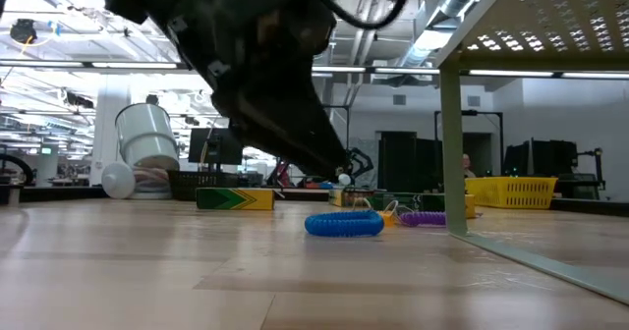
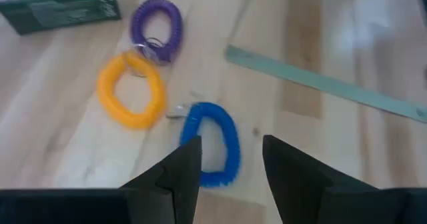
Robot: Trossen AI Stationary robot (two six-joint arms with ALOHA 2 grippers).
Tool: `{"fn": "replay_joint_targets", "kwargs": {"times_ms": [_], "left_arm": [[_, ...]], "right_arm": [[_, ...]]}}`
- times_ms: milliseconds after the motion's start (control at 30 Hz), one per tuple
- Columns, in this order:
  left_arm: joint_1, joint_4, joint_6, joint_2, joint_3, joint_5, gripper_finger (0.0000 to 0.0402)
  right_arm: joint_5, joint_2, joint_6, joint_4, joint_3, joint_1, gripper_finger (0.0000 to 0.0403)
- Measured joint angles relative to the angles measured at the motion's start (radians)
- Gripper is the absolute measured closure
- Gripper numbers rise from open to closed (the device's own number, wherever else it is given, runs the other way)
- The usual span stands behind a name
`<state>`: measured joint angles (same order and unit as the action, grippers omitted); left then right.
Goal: Pick & Place Office Desk Supplies
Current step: Put the green spring keychain into the black bin
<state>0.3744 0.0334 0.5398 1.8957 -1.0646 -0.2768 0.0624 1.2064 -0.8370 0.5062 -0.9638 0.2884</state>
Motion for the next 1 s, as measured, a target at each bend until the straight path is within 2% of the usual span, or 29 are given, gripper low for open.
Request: {"fn": "replay_joint_targets", "kwargs": {"times_ms": [300,533,1000], "left_arm": [[-0.044,-0.012,-0.030,0.036,0.001,-0.010,0.0247],[-0.054,0.001,-0.040,0.050,-0.001,0.029,0.0247],[-0.049,-0.028,-0.070,0.052,0.000,0.029,0.0247]], "right_arm": [[0.094,-0.012,0.007,-0.005,0.000,0.000,0.0223],[0.114,-0.012,0.010,-0.015,0.000,0.000,0.0223],[0.124,-0.012,0.017,-0.030,0.000,-0.002,0.0223]]}}
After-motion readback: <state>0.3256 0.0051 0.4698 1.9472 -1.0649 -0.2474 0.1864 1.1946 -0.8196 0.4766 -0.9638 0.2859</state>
